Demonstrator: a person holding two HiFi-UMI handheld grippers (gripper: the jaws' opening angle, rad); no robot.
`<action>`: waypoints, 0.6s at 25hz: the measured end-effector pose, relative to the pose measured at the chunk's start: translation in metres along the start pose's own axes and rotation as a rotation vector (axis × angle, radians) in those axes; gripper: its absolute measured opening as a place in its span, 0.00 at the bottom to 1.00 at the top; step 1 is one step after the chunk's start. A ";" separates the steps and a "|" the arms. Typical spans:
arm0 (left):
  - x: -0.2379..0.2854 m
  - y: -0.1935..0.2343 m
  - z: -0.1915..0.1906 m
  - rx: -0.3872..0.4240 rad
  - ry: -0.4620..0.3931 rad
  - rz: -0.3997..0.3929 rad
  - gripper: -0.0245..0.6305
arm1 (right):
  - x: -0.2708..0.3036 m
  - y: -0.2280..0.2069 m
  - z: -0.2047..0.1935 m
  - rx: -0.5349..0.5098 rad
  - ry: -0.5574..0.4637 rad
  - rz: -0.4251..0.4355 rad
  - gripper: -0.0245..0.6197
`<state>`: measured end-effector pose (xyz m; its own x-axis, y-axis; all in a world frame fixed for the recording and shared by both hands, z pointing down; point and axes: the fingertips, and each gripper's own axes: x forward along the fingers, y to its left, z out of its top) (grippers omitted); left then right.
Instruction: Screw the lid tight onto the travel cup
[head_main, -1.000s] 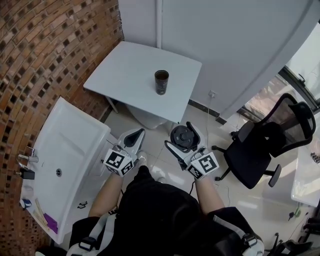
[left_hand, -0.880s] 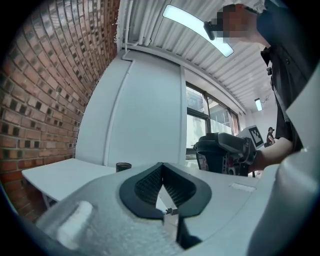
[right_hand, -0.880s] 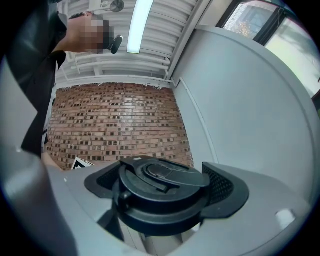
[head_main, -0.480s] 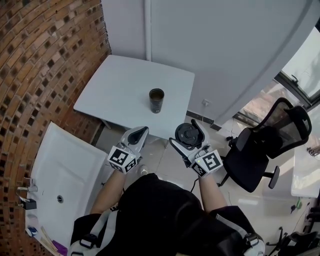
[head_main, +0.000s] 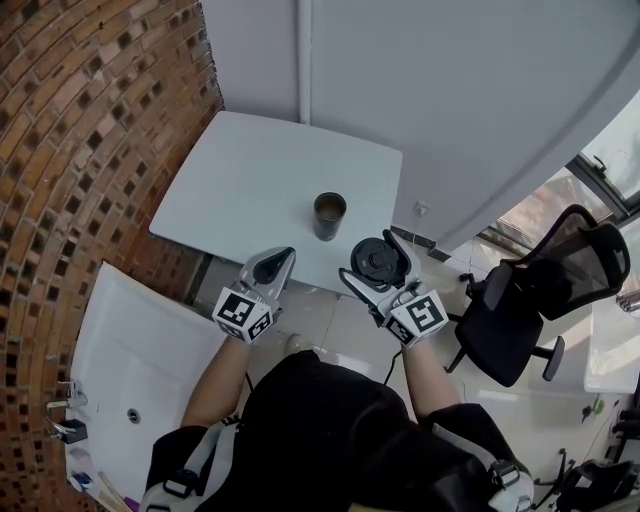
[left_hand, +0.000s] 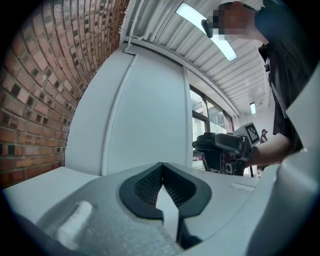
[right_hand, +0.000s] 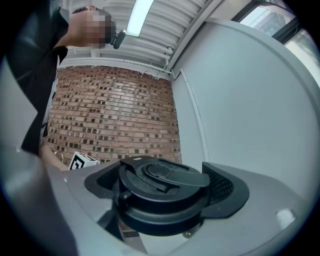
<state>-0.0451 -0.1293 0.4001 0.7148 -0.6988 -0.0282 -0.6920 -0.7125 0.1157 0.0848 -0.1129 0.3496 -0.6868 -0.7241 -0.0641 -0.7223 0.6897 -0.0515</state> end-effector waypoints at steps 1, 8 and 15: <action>0.000 0.004 -0.001 -0.004 0.000 -0.005 0.04 | 0.006 0.000 -0.001 -0.003 0.005 -0.001 0.80; -0.009 0.036 -0.012 -0.029 0.014 -0.025 0.04 | 0.039 0.003 -0.004 -0.015 0.035 -0.009 0.80; -0.008 0.056 -0.015 -0.058 0.012 -0.017 0.04 | 0.054 -0.001 -0.009 -0.022 0.033 -0.007 0.80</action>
<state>-0.0884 -0.1624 0.4217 0.7279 -0.6854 -0.0188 -0.6729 -0.7193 0.1724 0.0478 -0.1524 0.3550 -0.6838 -0.7290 -0.0312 -0.7284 0.6845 -0.0298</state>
